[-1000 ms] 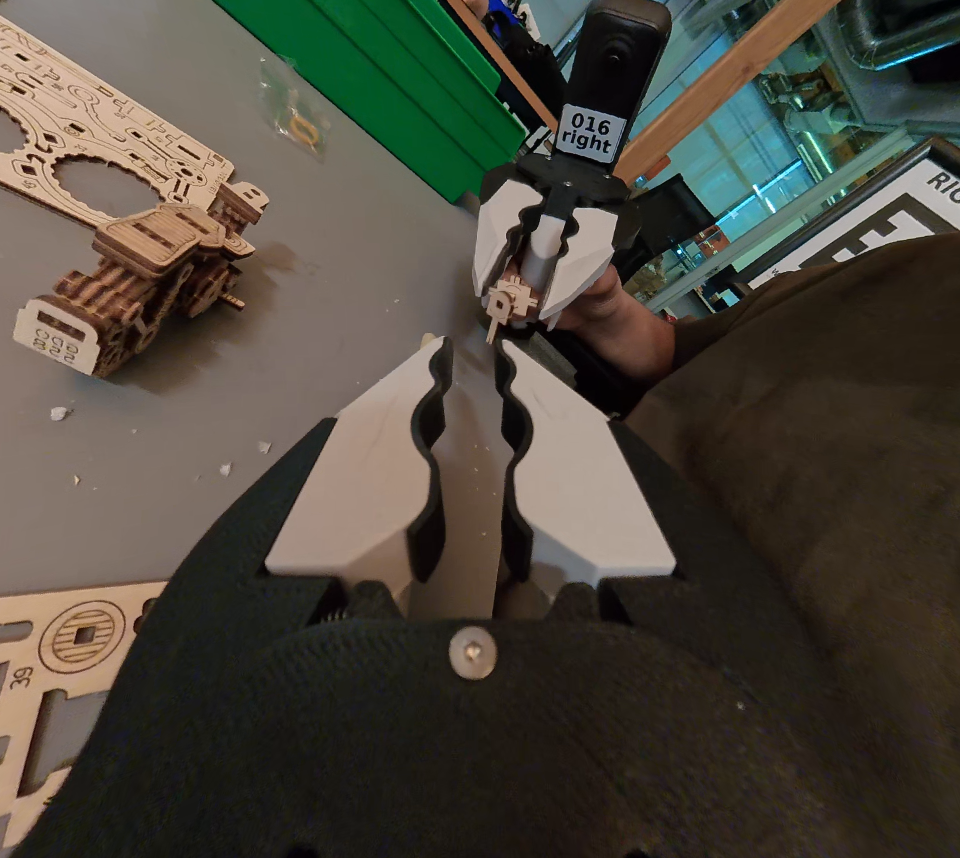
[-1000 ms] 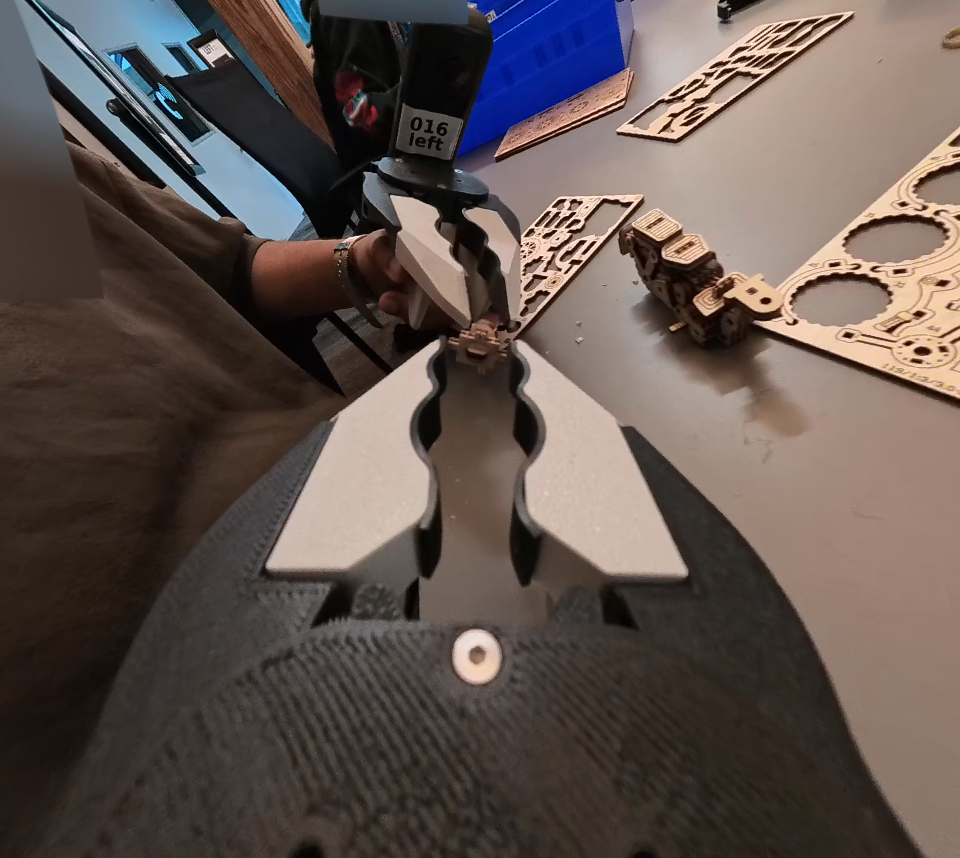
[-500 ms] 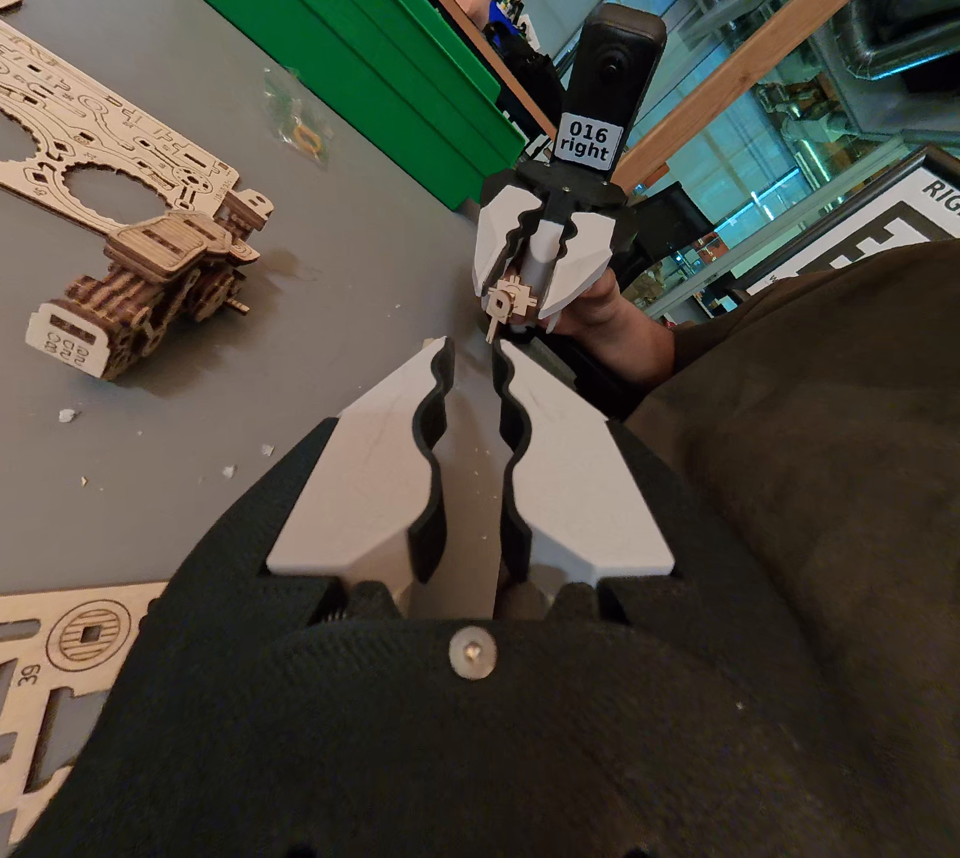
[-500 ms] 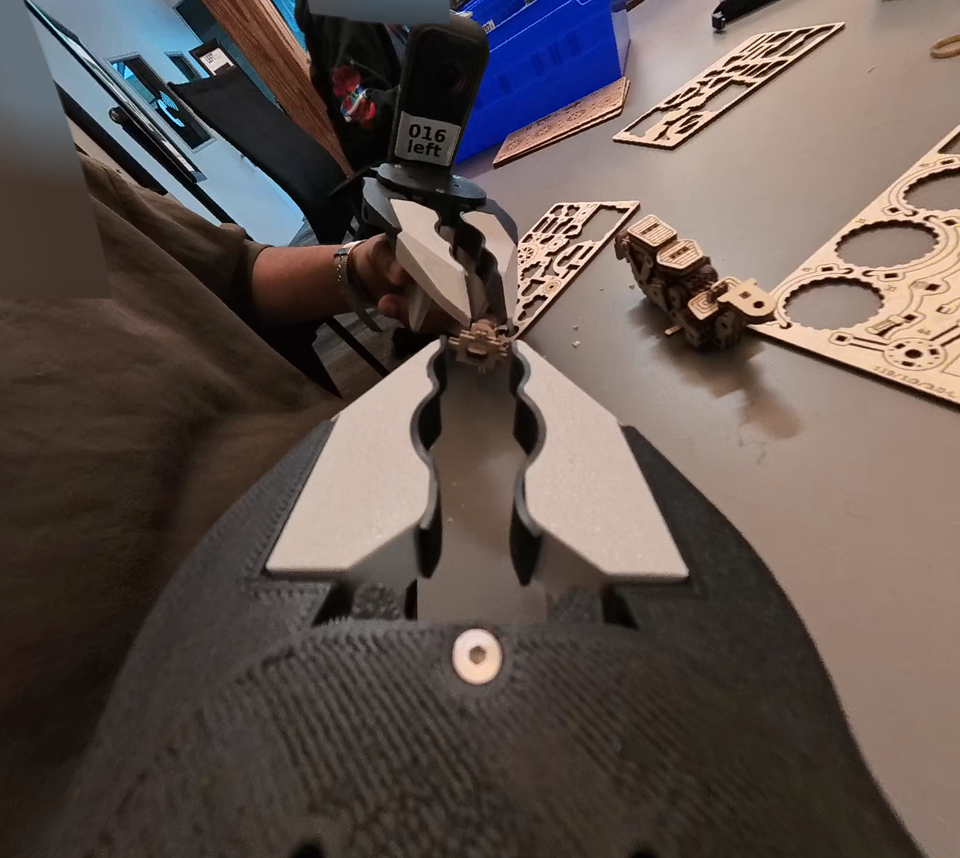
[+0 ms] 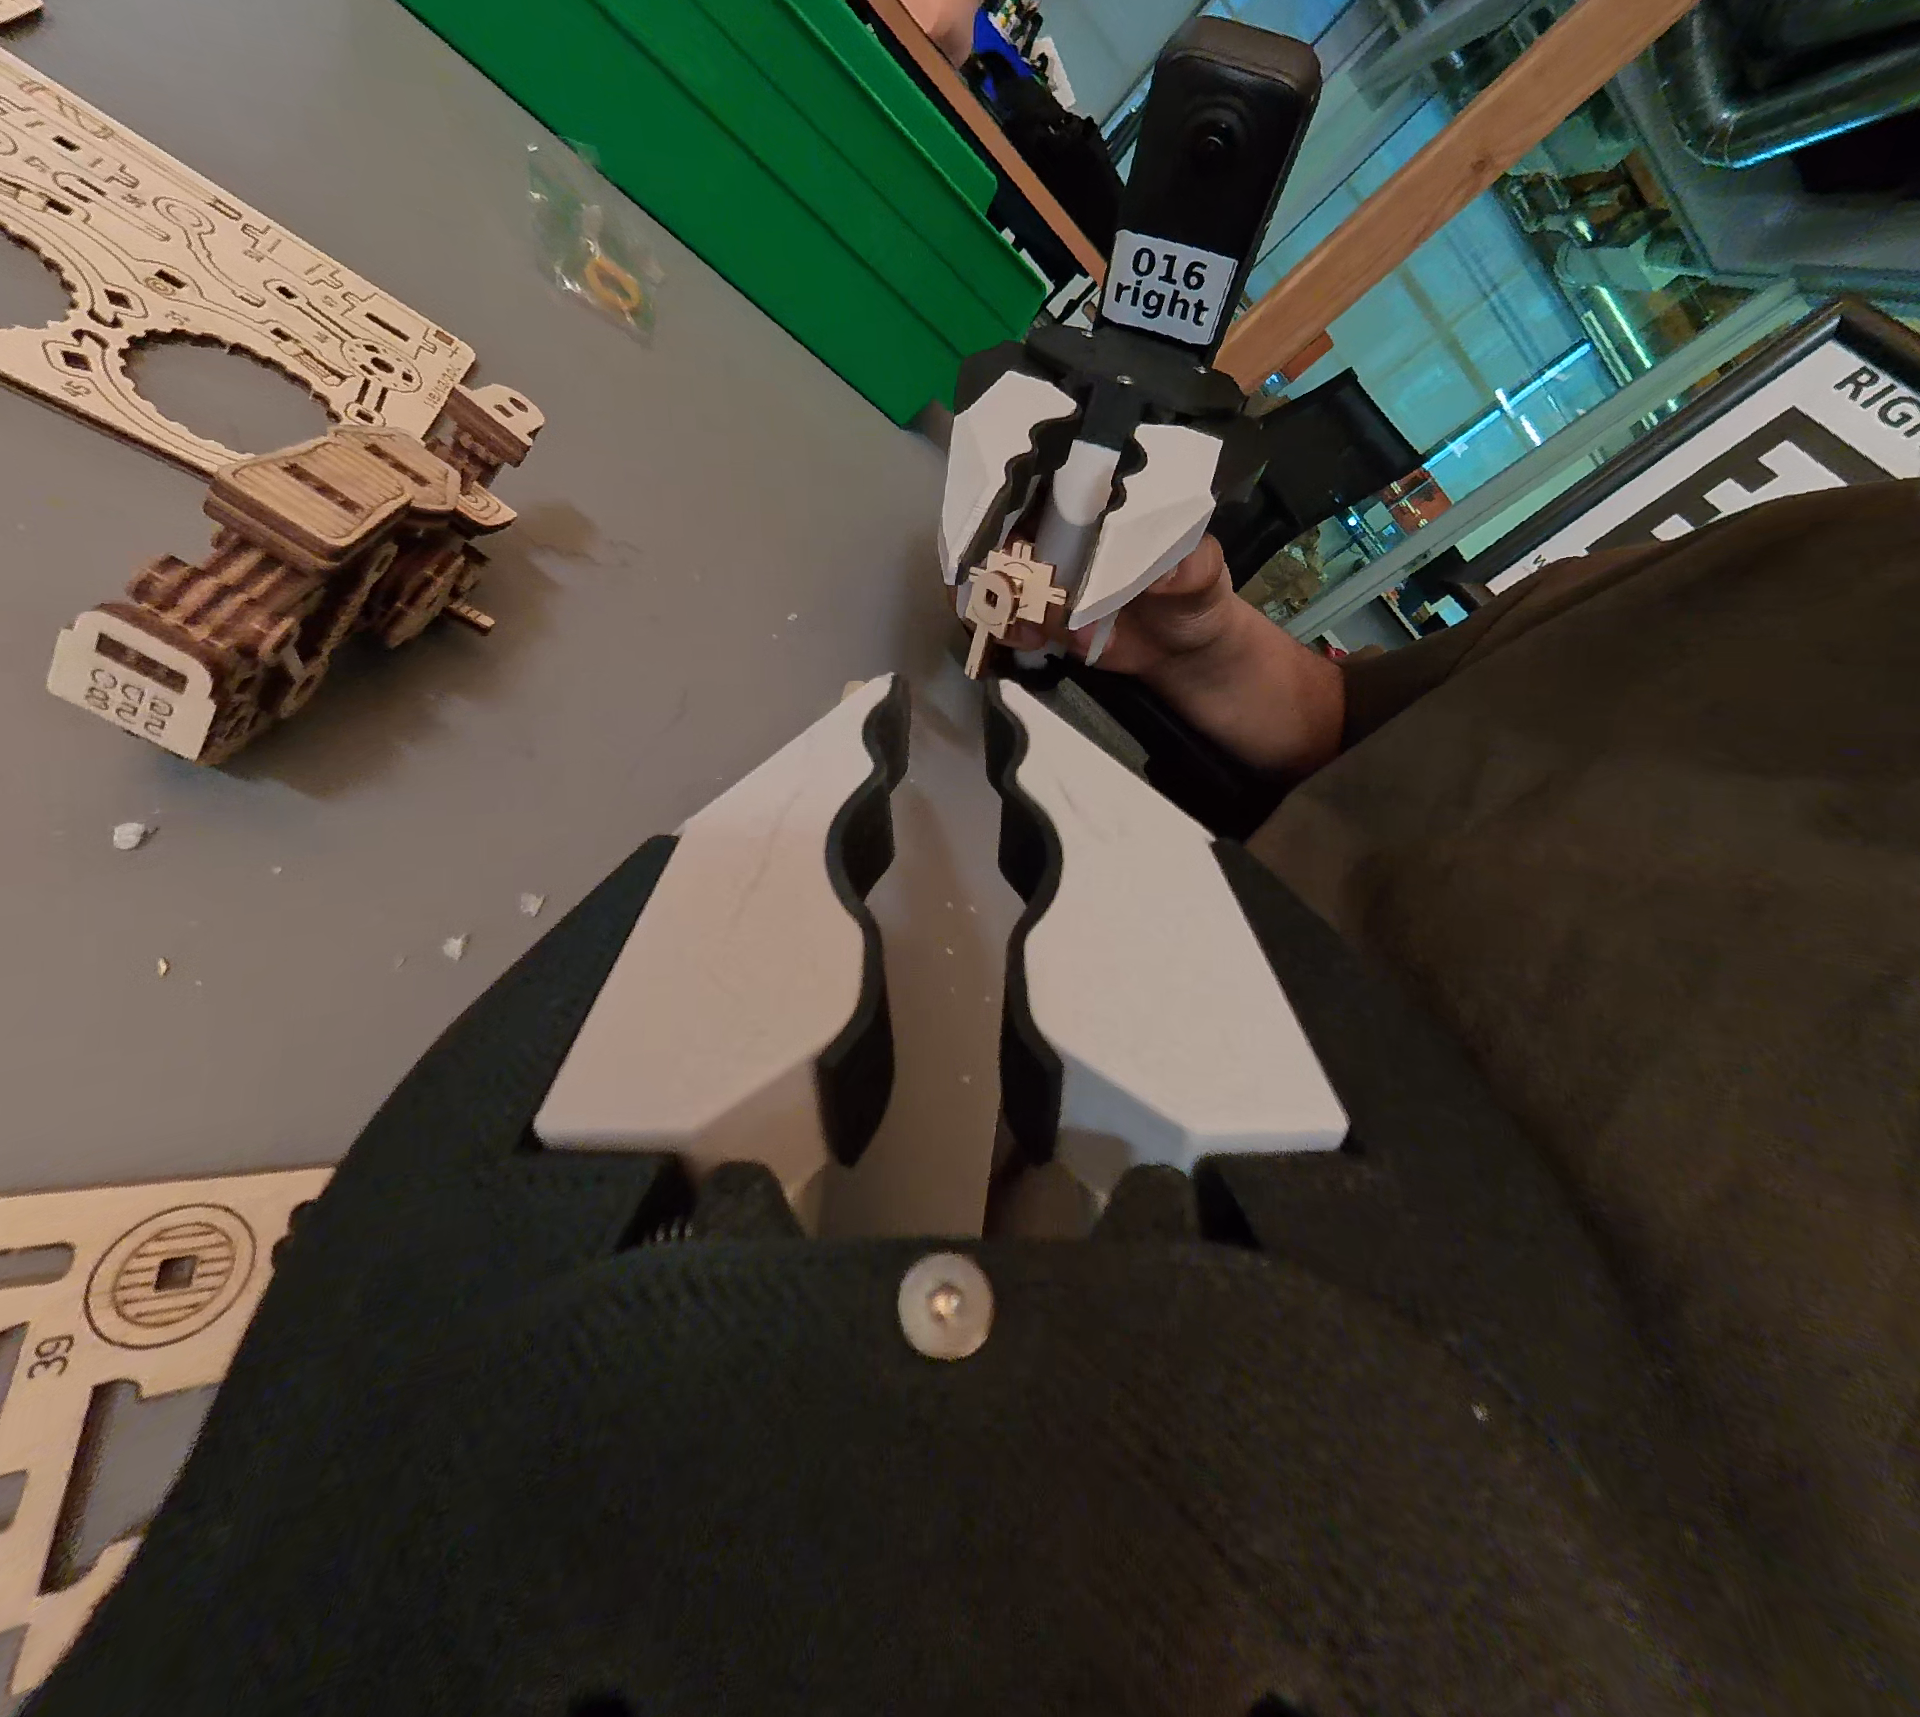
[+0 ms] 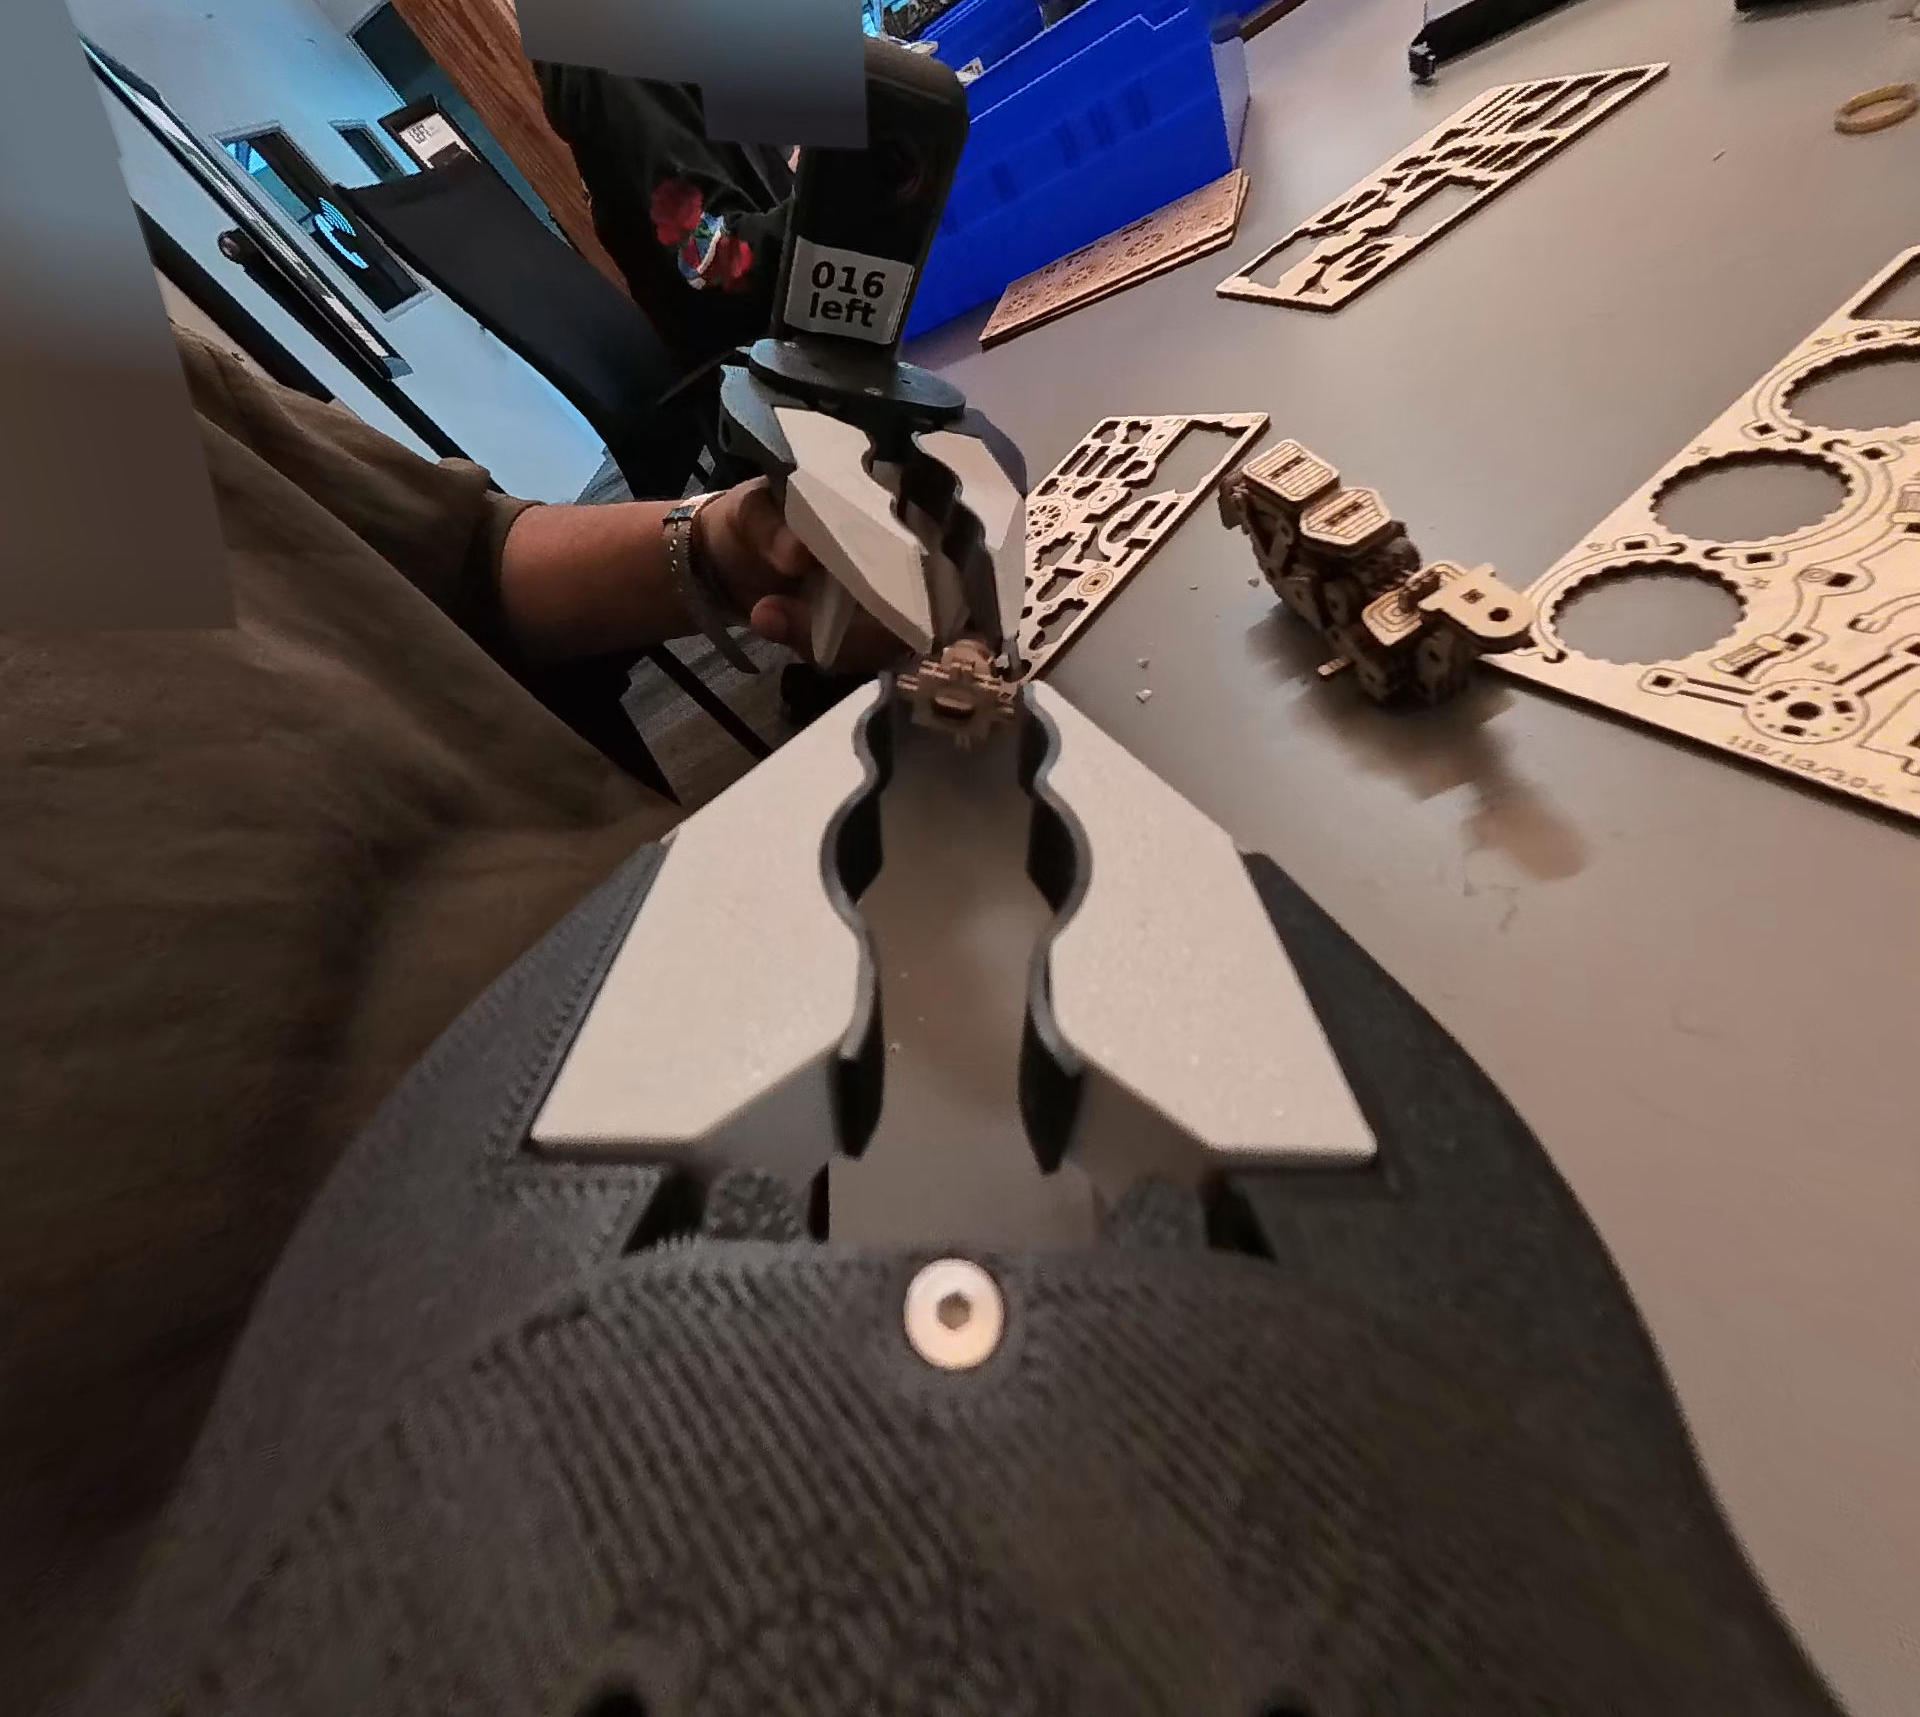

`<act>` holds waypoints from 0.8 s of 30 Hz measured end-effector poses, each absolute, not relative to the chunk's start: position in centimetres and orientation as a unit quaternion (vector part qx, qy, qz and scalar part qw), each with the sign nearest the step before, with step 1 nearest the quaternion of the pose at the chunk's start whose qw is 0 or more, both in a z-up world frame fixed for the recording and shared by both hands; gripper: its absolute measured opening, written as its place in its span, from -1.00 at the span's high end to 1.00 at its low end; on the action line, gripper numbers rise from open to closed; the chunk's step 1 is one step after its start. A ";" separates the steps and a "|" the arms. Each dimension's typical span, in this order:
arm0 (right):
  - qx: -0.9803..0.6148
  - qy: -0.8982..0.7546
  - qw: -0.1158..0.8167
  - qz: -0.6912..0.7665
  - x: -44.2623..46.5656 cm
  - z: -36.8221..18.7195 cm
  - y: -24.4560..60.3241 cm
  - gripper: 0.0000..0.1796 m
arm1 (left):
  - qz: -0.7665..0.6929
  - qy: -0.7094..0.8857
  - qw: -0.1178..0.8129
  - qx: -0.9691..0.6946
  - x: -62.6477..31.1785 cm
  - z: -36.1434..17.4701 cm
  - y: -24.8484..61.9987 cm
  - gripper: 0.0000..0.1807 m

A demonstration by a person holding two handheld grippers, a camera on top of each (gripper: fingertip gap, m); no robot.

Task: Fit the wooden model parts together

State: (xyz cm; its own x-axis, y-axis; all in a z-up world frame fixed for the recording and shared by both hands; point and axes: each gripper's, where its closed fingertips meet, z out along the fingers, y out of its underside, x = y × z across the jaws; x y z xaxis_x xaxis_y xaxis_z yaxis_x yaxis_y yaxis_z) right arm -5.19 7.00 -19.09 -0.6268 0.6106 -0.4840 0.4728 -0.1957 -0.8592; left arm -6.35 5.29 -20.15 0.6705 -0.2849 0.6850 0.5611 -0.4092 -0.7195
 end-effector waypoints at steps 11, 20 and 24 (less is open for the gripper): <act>-0.410 -0.634 0.049 0.654 -4.9 -18.6 6.3 0.77 | -0.385 -0.071 0.547 -0.740 -5.2 -19.6 5.4 0.88; -0.402 -0.644 0.043 0.649 -4.7 -18.9 5.7 0.77 | -0.384 -0.071 0.546 -0.741 -5.1 -19.6 5.4 1.00; -0.397 -0.652 0.038 0.645 -4.5 -19.1 5.3 0.77 | -0.387 -0.066 0.546 -0.740 -5.0 -19.5 5.3 0.99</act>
